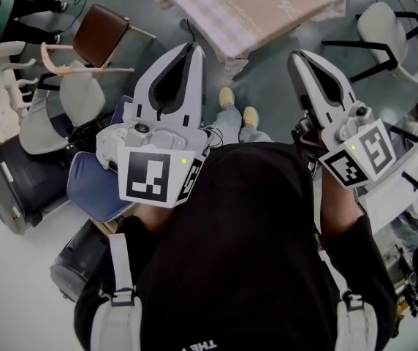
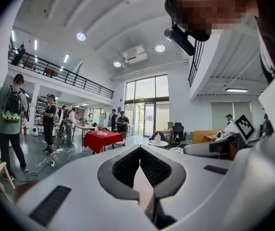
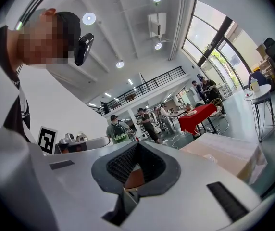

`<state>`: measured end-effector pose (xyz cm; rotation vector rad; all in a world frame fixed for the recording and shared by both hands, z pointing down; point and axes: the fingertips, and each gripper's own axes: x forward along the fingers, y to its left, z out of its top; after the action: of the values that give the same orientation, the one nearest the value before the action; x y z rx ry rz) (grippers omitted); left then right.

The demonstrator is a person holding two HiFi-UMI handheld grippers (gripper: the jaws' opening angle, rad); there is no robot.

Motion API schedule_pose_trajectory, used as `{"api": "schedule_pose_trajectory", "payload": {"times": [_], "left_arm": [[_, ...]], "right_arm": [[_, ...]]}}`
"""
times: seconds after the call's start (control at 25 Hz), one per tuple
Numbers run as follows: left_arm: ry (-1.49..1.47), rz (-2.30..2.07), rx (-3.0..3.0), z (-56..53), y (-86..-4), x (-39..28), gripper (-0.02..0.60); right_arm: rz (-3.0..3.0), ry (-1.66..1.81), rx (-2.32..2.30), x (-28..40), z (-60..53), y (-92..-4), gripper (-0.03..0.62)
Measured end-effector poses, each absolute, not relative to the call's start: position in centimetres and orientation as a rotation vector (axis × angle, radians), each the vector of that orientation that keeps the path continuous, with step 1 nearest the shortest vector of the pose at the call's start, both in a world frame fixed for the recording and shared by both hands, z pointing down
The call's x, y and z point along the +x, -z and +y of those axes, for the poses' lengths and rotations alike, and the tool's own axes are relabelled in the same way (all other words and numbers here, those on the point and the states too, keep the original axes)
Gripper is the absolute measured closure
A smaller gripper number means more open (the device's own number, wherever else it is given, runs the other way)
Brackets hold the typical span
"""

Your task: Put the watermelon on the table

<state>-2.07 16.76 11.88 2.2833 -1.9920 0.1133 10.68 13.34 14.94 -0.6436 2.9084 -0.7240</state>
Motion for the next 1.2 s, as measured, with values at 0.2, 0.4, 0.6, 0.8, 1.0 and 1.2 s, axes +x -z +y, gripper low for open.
{"api": "schedule_pose_trajectory", "payload": {"times": [0.2,0.4,0.6,0.8,1.0,1.2], "left_arm": [[-0.101,-1.974,2.295,16.0,-11.8,-3.4,0.571],[-0.098,-1.966,2.292,15.0,-12.1,-5.2,0.571],[-0.095,-1.963,2.287,14.1,-12.2,-7.2,0.571],[-0.101,-1.960,2.274,13.2,-12.7,-9.1,0.571],[-0.088,-1.968,2.268,12.4,-12.7,-11.0,0.571],[-0.079,-1.963,2.281,11.6,-12.8,-12.6,0.571]], "right_arm": [[2.915,0.704,-0.662,9.2,12.8,-14.5,0.580],[2.919,0.692,-0.681,7.6,11.8,-14.4,0.580],[2.927,0.681,-0.692,5.8,11.1,-14.3,0.580],[2.932,0.689,-0.698,3.9,10.1,-14.4,0.580],[2.944,0.677,-0.699,2.0,9.3,-14.5,0.580],[2.951,0.668,-0.703,0.3,8.6,-14.6,0.580]]}}
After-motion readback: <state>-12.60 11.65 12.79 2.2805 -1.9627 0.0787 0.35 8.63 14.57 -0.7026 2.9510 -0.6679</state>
